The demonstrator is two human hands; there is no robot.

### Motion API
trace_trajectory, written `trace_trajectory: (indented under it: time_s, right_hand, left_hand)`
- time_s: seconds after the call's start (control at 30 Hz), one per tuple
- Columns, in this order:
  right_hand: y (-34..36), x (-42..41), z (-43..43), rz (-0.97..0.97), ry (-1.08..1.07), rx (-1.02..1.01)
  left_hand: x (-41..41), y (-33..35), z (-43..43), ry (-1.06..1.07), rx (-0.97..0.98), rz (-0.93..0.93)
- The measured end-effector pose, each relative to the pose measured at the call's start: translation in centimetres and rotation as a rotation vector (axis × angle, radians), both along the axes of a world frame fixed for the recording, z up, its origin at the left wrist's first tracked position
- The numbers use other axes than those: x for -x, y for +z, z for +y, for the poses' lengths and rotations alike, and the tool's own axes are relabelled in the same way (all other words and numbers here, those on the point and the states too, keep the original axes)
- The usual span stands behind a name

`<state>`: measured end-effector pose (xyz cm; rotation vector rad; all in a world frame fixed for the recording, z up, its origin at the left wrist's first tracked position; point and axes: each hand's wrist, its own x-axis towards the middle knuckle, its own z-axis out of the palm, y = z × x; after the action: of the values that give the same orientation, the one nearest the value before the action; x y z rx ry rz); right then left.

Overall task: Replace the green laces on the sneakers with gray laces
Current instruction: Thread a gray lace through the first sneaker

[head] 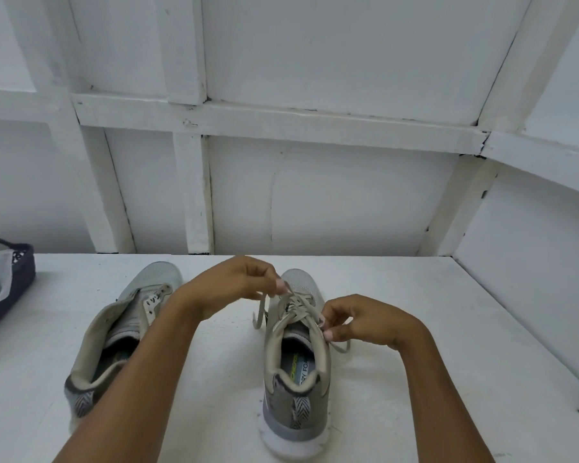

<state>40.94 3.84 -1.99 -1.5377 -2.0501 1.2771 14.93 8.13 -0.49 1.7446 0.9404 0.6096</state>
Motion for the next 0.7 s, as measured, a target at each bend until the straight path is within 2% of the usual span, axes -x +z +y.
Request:
trace_trajectory:
  time_s: [0.1,0.17,0.23,0.33,0.43,0.57,0.7]
  right_hand:
    - [-0.4,-0.3,0.0,0.141,-0.033,-0.033]
    - [-0.8,-0.6,0.0,0.409,-0.107,-0.041]
    - [-1.1,-0.8,0.1,0.784,-0.172,0.014]
    - [-1.8,-0.6,0.3,1.184,-0.179,0.127]
    - [-2.5,0.1,0.4,1.316,-0.187,0.204]
    - [-3.2,1.0,0.5,1.276,-0.384,0.262]
    - [-2.9,1.7,0.2,1.007,-0.458,0.154]
  left_hand:
    - [-0.3,-0.4,0.1,0.033,0.107,-0.384]
    - [-0.6,-0.9,0.2,0.043,0.244,-0.718]
    - [-1.0,-1.5,0.2,0.063,0.331,-0.874]
    - [-1.9,-2.0,-0.3,0.123,0.384,-0.853]
    - [-2.3,-2.5,-0.4,0.181,0.409,-0.801]
    - [-2.4,-3.0,-0.5,0.217,0.356,-0.641]
    - [-2.3,-2.5,-1.1,0.165,0.211,-0.395]
